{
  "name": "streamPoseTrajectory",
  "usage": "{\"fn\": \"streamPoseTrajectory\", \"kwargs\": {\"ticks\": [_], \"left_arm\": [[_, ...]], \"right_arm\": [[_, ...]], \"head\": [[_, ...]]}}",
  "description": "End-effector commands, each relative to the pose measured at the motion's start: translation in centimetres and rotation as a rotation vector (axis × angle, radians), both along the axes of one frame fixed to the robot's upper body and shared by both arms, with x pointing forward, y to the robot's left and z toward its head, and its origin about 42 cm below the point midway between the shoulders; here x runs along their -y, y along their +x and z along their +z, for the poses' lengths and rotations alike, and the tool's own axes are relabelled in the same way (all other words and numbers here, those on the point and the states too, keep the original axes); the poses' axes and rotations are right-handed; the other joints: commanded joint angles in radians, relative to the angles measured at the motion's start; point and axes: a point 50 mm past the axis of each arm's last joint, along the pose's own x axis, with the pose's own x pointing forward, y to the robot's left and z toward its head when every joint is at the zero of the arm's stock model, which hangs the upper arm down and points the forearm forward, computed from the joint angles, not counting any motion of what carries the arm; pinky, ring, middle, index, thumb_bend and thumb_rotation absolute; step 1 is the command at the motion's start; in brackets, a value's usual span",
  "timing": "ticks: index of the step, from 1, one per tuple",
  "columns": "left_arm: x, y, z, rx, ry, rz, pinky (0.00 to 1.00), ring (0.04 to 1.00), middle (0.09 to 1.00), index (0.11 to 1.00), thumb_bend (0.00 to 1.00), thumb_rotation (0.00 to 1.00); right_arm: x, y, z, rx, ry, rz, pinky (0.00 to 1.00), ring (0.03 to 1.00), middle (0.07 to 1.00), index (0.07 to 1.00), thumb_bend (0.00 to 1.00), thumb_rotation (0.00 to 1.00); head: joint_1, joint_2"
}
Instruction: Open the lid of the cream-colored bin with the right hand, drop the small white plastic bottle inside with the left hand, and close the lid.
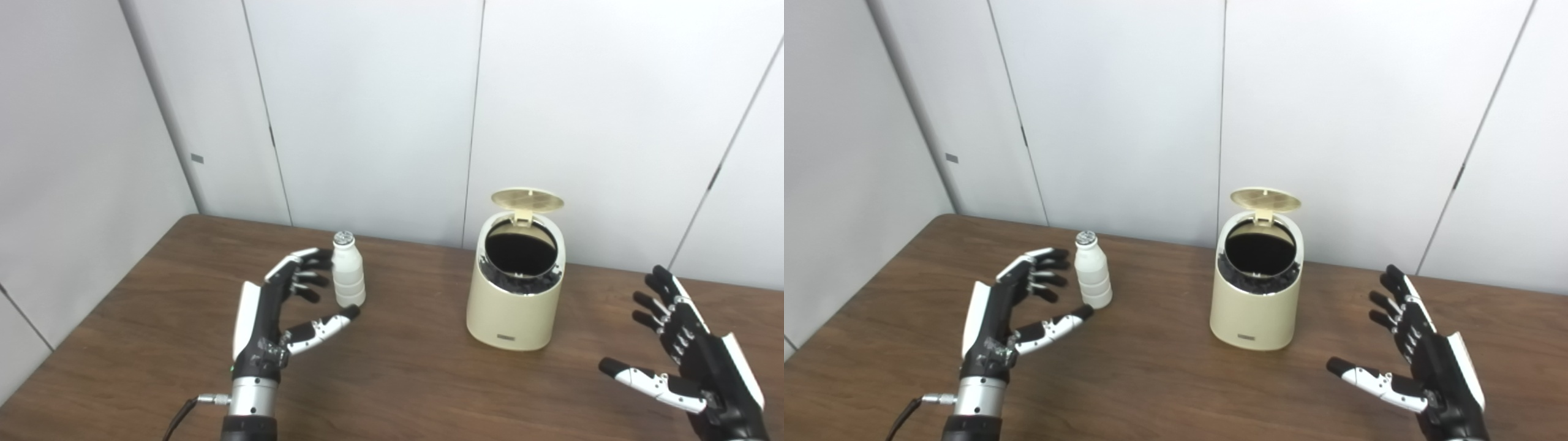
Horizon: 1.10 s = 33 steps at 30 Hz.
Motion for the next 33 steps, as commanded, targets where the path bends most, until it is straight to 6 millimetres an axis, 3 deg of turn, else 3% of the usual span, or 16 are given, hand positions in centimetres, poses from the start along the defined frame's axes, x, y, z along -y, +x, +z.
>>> {"fn": "streamPoseTrajectory", "kwargs": {"ticks": [1, 7, 10, 19, 25, 33], "left_arm": [[-0.5, 0.6, 1.0, 0.080, 0.038, 0.040, 0.56, 0.688, 0.753, 0.760, 0.70, 0.05], [-1.0, 1.9, 0.6, 0.074, 0.061, 0.061, 0.58, 0.707, 0.785, 0.777, 0.70, 0.03], [-1.3, 2.9, 0.4, 0.038, 0.097, 0.057, 0.63, 0.740, 0.816, 0.816, 0.70, 0.06], [-2.5, 5.6, 0.6, -0.026, 0.170, 0.047, 0.76, 0.828, 0.867, 0.880, 0.79, 0.09], [-3.2, 6.7, 1.0, -0.074, 0.180, 0.033, 0.66, 0.780, 0.837, 0.849, 0.83, 0.13], [-3.8, 7.9, 0.8, -0.096, 0.182, 0.036, 0.65, 0.775, 0.820, 0.834, 0.85, 0.10]], "right_arm": [[-0.6, 0.3, 2.3, 0.084, 0.005, 0.004, 0.85, 0.899, 0.960, 0.977, 0.56, 0.00], [-1.0, 0.0, 2.8, 0.089, -0.036, -0.007, 0.88, 0.913, 0.966, 0.982, 0.56, 0.00], [-1.3, -0.2, 3.0, 0.101, -0.072, -0.012, 0.85, 0.900, 0.955, 0.969, 0.60, 0.00], [-1.7, -0.4, 3.4, 0.095, -0.075, -0.020, 0.86, 0.904, 0.960, 0.977, 0.57, 0.00], [-1.8, -0.4, 3.5, 0.098, -0.071, -0.018, 0.86, 0.897, 0.953, 0.971, 0.58, 0.00], [-1.9, -0.7, 3.7, 0.101, -0.077, -0.028, 0.83, 0.877, 0.939, 0.962, 0.59, 0.00]], "head": [[-0.001, -0.001], [-0.006, 0.004], [-0.008, 0.004], [-0.014, 0.007], [-0.022, 0.009], [-0.028, 0.012]]}}
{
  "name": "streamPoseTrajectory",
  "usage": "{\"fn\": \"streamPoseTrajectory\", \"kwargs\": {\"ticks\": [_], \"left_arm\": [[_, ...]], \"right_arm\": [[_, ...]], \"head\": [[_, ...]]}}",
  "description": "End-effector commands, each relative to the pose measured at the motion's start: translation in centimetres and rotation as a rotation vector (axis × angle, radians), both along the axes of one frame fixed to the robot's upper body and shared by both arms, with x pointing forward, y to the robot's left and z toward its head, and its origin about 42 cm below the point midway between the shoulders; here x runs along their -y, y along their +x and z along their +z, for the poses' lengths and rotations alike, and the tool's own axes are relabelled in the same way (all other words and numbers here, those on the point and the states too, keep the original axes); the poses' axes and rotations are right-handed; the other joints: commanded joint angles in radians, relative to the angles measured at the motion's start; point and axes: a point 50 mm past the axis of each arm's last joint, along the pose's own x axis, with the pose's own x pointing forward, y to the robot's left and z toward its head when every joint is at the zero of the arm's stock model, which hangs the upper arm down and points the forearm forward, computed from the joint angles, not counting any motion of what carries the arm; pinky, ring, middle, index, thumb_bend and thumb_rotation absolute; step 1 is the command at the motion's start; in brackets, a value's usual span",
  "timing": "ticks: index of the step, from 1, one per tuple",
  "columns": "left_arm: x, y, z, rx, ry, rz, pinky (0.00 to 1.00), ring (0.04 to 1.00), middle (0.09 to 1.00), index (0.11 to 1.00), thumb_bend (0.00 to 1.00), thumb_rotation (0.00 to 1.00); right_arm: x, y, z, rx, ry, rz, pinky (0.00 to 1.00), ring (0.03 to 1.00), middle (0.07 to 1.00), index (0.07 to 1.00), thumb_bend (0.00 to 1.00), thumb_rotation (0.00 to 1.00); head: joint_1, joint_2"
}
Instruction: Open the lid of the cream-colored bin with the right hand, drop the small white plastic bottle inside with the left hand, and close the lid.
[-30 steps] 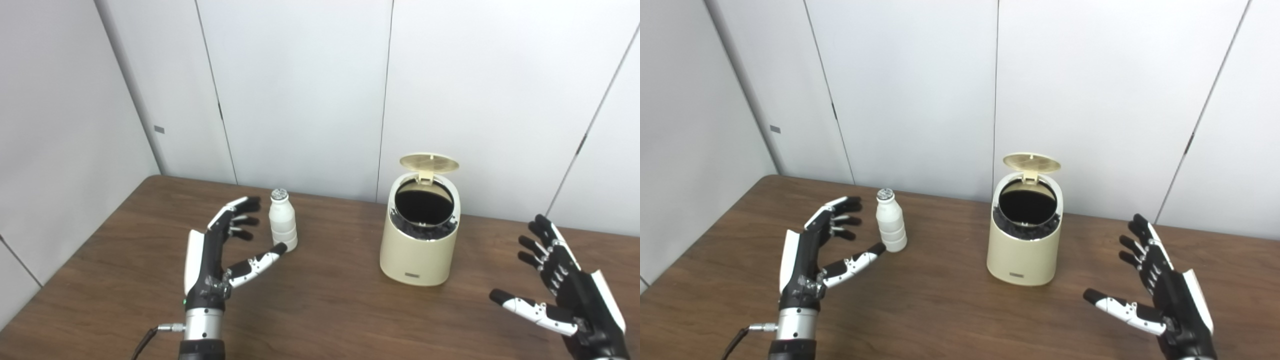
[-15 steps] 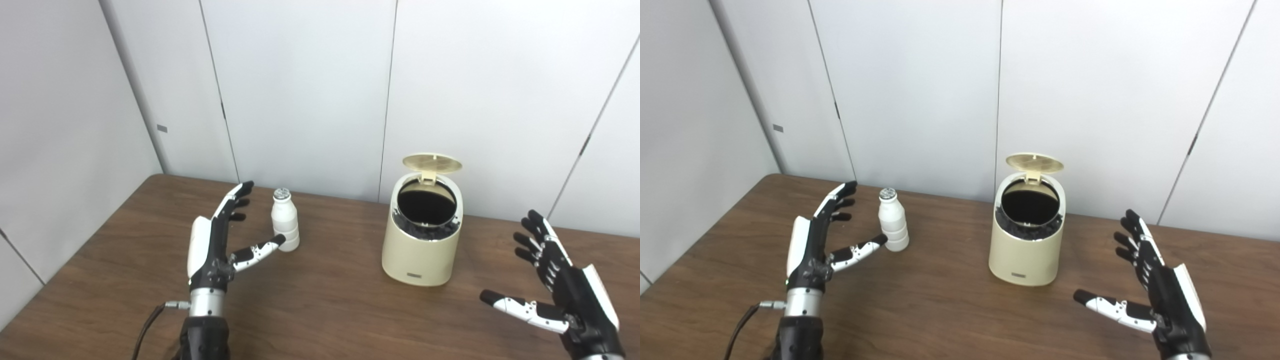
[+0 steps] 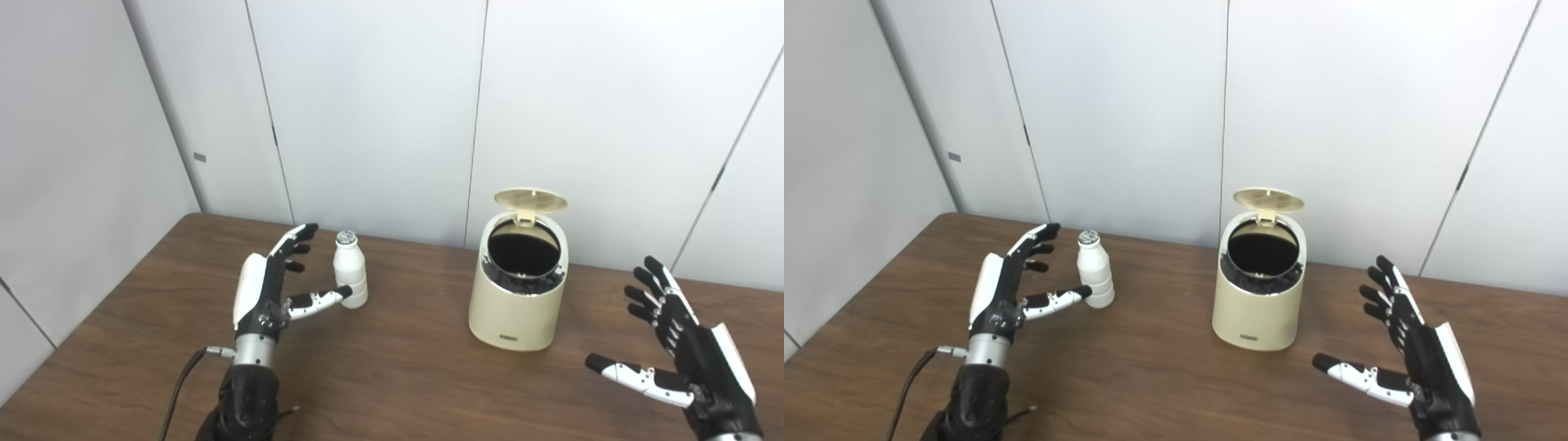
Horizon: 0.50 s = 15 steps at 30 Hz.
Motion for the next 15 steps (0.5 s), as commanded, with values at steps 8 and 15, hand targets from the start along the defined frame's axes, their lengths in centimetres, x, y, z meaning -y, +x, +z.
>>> {"fn": "streamPoseTrajectory", "kwargs": {"ticks": [8, 15], "left_arm": [[-0.8, 2.0, 1.3, 0.053, 0.035, -0.005, 0.67, 0.774, 0.812, 0.828, 0.84, 0.11], [-0.7, 2.5, 0.8, 0.041, 0.041, -0.005, 0.66, 0.765, 0.799, 0.819, 0.83, 0.12]], "right_arm": [[-0.3, 0.0, 2.1, 0.081, 0.009, -0.002, 0.84, 0.882, 0.943, 0.965, 0.58, 0.00], [-0.3, -0.1, 2.2, 0.075, 0.012, -0.004, 0.84, 0.886, 0.949, 0.968, 0.58, 0.00]], "head": [[-0.006, 0.004], [-0.011, 0.005]]}}
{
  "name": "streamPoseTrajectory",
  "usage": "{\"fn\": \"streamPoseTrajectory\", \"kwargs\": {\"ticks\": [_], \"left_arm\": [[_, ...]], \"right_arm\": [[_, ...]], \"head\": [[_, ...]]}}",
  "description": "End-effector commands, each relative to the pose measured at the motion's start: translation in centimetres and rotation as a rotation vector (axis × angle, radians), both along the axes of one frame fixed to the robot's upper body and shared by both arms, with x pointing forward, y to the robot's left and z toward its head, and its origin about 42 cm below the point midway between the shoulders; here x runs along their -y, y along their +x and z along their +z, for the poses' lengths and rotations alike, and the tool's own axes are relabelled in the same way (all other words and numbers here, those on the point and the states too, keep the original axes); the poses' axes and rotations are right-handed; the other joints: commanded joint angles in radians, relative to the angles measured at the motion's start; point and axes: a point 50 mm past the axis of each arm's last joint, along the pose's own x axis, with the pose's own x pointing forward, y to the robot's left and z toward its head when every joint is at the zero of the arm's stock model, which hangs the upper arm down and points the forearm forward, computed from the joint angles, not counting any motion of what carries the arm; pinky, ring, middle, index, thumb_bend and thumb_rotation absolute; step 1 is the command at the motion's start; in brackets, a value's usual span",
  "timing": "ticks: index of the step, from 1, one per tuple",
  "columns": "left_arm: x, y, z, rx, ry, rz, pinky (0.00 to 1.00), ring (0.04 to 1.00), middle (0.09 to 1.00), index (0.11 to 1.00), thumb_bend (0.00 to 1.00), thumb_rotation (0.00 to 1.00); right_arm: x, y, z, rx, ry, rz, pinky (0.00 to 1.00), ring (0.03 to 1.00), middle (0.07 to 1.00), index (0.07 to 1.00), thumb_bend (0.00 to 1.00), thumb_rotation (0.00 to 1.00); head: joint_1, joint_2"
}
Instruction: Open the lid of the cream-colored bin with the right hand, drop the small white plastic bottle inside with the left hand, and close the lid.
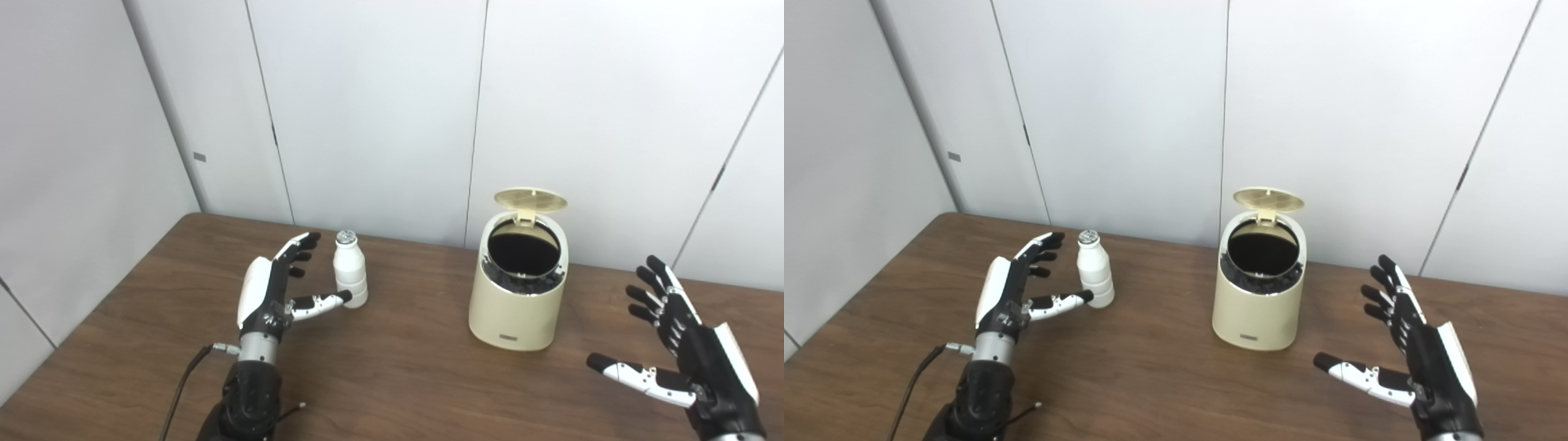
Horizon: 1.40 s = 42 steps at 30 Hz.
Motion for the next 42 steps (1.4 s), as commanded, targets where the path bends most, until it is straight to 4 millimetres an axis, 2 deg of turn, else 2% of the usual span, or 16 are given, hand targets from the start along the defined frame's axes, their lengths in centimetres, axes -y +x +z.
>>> {"fn": "streamPoseTrajectory", "kwargs": {"ticks": [1, 14, 33, 42], "left_arm": [[-0.3, 1.3, 2.2, 0.094, 0.030, -0.014, 0.66, 0.764, 0.798, 0.816, 0.83, 0.12], [0.3, 2.2, 1.3, 0.084, -0.011, -0.051, 0.65, 0.748, 0.781, 0.801, 0.82, 0.10], [1.0, 3.7, 1.3, 0.089, -0.001, -0.060, 0.65, 0.748, 0.781, 0.803, 0.81, 0.09], [1.4, 4.5, 1.3, 0.102, -0.066, -0.056, 0.65, 0.748, 0.777, 0.792, 0.81, 0.08]], "right_arm": [[-0.3, 0.0, 1.9, 0.080, 0.012, 0.000, 0.84, 0.886, 0.949, 0.967, 0.57, 0.00], [-0.3, -0.1, 2.0, 0.082, 0.008, -0.005, 0.83, 0.878, 0.946, 0.963, 0.57, 0.00], [0.0, -0.3, 1.7, 0.087, 0.007, -0.009, 0.82, 0.877, 0.944, 0.957, 0.60, 0.00], [0.2, -0.4, 1.7, 0.087, -0.003, -0.013, 0.80, 0.865, 0.936, 0.951, 0.60, 0.00]], "head": [[0.000, 0.002], [-0.014, 0.004], [-0.025, 0.010], [-0.026, 0.014]]}}
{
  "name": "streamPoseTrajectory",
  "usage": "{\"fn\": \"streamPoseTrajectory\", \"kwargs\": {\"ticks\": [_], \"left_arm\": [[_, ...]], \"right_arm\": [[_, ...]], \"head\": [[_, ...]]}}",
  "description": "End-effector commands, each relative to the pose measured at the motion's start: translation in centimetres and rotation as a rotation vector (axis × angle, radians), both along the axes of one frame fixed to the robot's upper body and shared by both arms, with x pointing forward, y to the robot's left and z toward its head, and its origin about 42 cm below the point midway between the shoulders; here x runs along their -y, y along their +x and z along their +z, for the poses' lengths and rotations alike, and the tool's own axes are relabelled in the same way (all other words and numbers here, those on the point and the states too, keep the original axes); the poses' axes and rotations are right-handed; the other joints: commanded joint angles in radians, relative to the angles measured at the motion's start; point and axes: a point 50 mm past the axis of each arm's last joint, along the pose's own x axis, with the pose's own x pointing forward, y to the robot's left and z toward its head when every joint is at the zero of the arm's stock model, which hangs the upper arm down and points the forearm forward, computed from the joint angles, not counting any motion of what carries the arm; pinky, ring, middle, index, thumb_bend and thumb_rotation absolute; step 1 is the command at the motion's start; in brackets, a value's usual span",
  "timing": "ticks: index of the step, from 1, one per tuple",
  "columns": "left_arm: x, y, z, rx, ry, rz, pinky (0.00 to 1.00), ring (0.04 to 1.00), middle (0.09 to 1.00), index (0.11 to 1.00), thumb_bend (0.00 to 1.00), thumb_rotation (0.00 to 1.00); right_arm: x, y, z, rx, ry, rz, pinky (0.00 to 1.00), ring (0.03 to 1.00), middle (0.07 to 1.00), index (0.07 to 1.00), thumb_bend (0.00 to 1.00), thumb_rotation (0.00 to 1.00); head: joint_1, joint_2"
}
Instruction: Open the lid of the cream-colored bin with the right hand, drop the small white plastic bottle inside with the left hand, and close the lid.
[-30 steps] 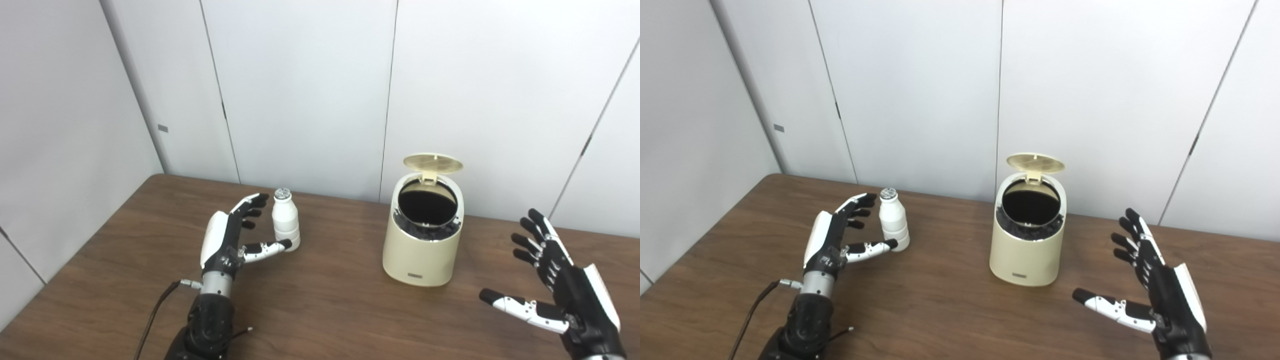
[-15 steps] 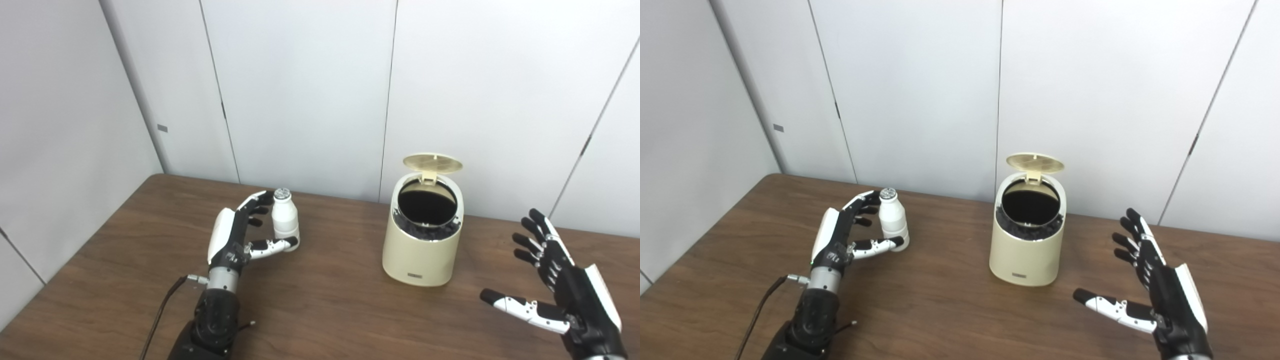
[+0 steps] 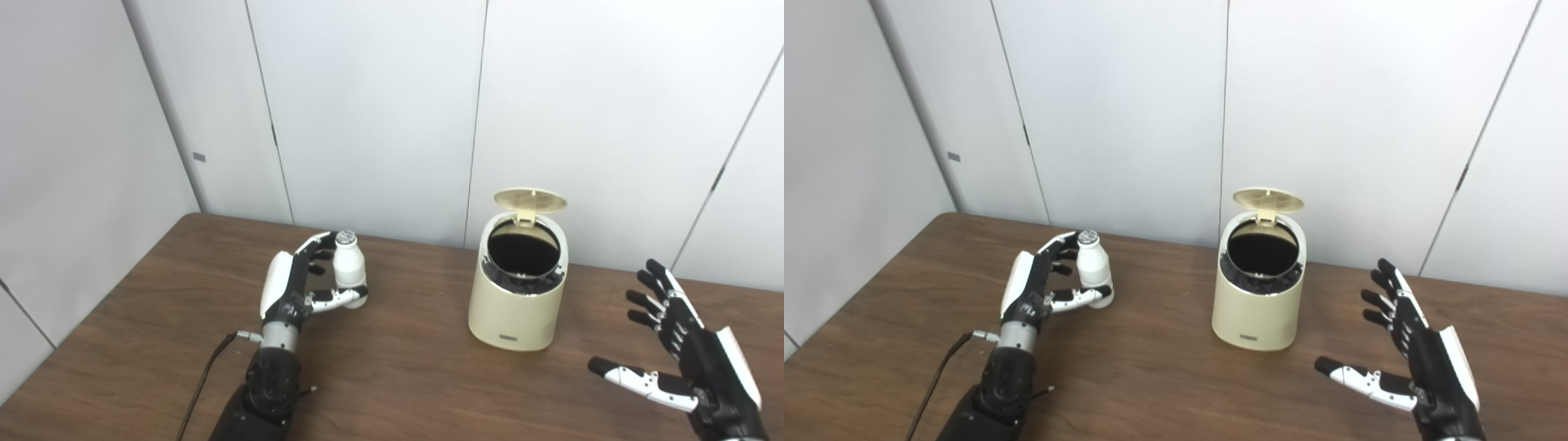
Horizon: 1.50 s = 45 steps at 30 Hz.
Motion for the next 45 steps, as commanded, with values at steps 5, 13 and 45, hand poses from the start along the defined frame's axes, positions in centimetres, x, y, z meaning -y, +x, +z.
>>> {"fn": "streamPoseTrajectory", "kwargs": {"ticks": [5, 13, 45], "left_arm": [[0.5, 1.6, 2.3, 0.110, -0.044, 0.009, 0.63, 0.734, 0.766, 0.781, 0.80, 0.08], [1.0, 1.7, 1.8, 0.134, -0.081, 0.014, 0.61, 0.718, 0.754, 0.773, 0.77, 0.06], [0.9, 1.3, 1.3, 0.214, -0.081, 0.037, 0.37, 0.415, 0.478, 0.521, 0.50, 0.00]], "right_arm": [[0.0, 0.0, 1.8, 0.087, -0.001, -0.007, 0.81, 0.865, 0.936, 0.950, 0.61, 0.00], [0.0, 0.0, 1.7, 0.090, -0.003, -0.006, 0.79, 0.863, 0.938, 0.952, 0.60, 0.00], [0.4, 0.2, 1.5, 0.076, 0.010, 0.001, 0.84, 0.872, 0.950, 0.965, 0.60, 0.00]], "head": [[0.002, 0.001], [0.001, 0.008], [-0.003, 0.018]]}}
